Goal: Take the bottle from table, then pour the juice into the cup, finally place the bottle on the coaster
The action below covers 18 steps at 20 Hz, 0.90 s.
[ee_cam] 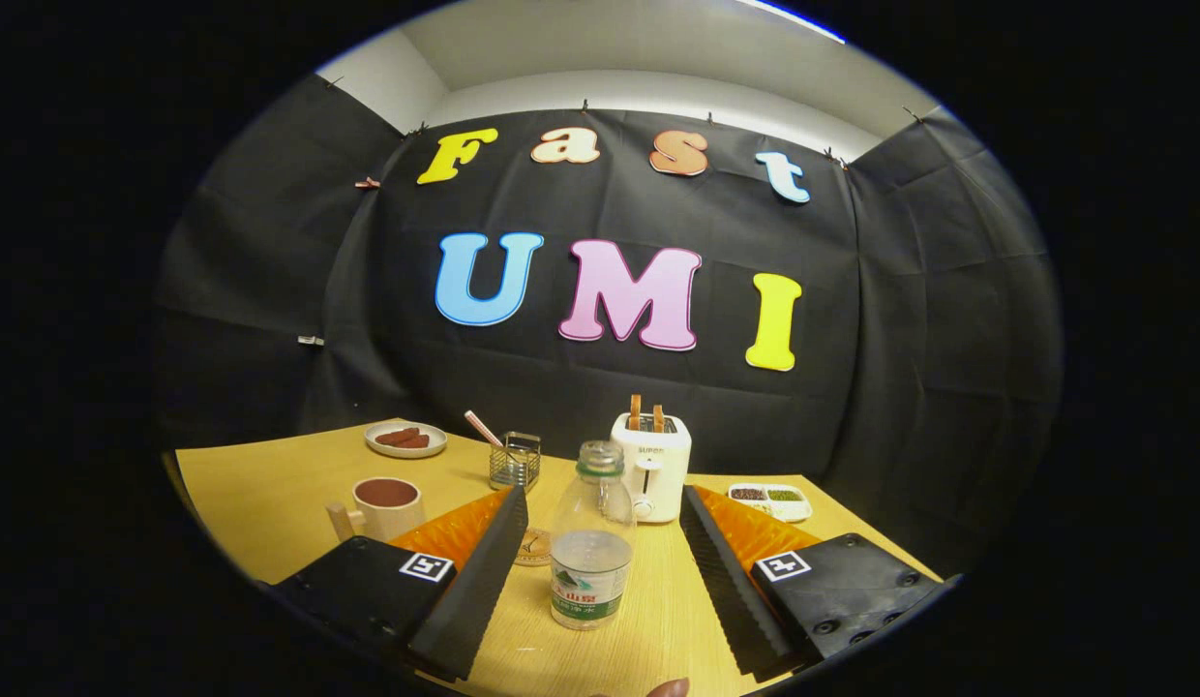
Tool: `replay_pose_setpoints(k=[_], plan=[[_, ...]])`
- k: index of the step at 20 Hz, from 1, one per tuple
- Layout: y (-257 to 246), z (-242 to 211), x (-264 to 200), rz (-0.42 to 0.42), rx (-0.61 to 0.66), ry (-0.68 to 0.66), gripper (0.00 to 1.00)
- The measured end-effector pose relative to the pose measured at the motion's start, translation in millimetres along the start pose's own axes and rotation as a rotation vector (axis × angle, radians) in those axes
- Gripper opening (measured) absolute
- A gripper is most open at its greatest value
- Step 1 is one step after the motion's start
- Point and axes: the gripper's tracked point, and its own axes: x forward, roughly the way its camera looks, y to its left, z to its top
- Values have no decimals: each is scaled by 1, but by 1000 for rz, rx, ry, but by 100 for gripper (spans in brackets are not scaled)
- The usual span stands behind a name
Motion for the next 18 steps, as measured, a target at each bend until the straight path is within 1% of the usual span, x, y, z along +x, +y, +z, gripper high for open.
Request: replay_pose_setpoints(k=[3, 7, 9, 12, 14, 15, 17, 18], plan=[[8, -32, 16, 3, 37, 25, 97], [14, -56, 33, 5, 53, 41, 97], [5, -69, 39, -28, 56, 61, 97], [0, -83, 47, -50, 82, 87, 94], [1, -87, 51, -52, 92, 99, 89], [3, -84, 55, -46, 77, 108, 78], [3, -83, 58, -52, 32, 155, 74], [3, -85, 61, -54, 7, 185, 73]])
